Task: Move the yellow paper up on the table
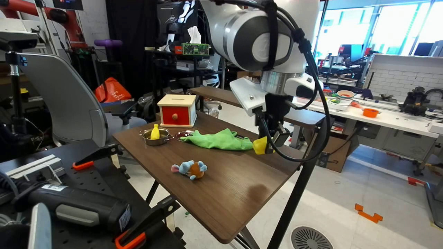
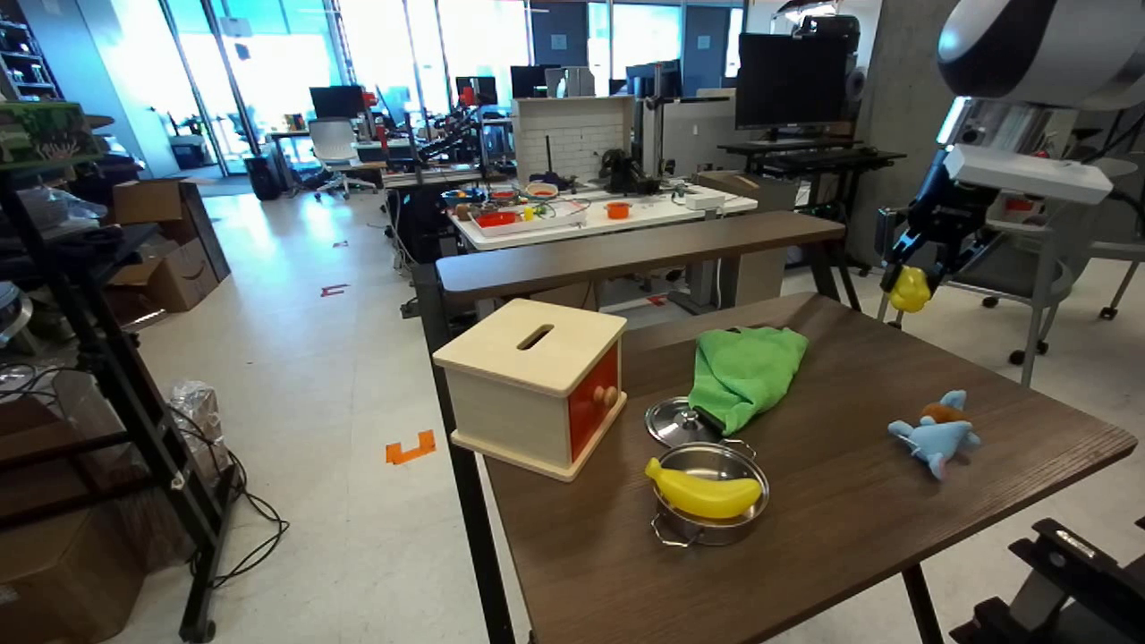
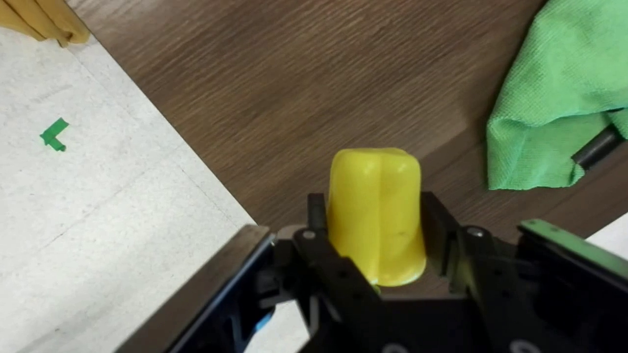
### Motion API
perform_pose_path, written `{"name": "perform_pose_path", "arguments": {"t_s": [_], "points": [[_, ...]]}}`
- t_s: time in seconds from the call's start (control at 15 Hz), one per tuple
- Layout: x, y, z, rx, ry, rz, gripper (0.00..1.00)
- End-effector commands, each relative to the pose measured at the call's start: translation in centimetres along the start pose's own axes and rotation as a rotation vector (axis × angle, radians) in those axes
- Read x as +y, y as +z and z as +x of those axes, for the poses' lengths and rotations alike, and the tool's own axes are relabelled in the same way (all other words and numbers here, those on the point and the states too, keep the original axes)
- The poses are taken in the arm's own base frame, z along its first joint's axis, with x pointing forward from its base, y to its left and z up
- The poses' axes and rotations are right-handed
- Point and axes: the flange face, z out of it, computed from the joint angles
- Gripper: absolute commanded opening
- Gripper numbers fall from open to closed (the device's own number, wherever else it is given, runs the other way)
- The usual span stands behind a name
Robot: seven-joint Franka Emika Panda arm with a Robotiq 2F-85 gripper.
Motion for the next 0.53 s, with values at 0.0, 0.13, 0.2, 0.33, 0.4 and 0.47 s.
{"name": "perform_pose_path", "arguments": {"t_s": [0.0, 0.13, 0.2, 0.33, 0.4, 0.47], "points": [[-1.3, 2.8, 2.8, -0.023, 0.043, -0.016, 0.23], [-1.6, 4.0, 3.5, -0.03, 0.062, -0.027, 0.23], [-1.7, 4.6, 3.8, -0.03, 0.068, -0.037, 0.23], [-1.9, 5.8, 4.3, -0.04, 0.081, -0.052, 0.23], [-1.9, 6.3, 4.6, -0.042, 0.085, -0.06, 0.23], [-2.0, 6.7, 4.7, -0.046, 0.091, -0.065, 0.23]]}}
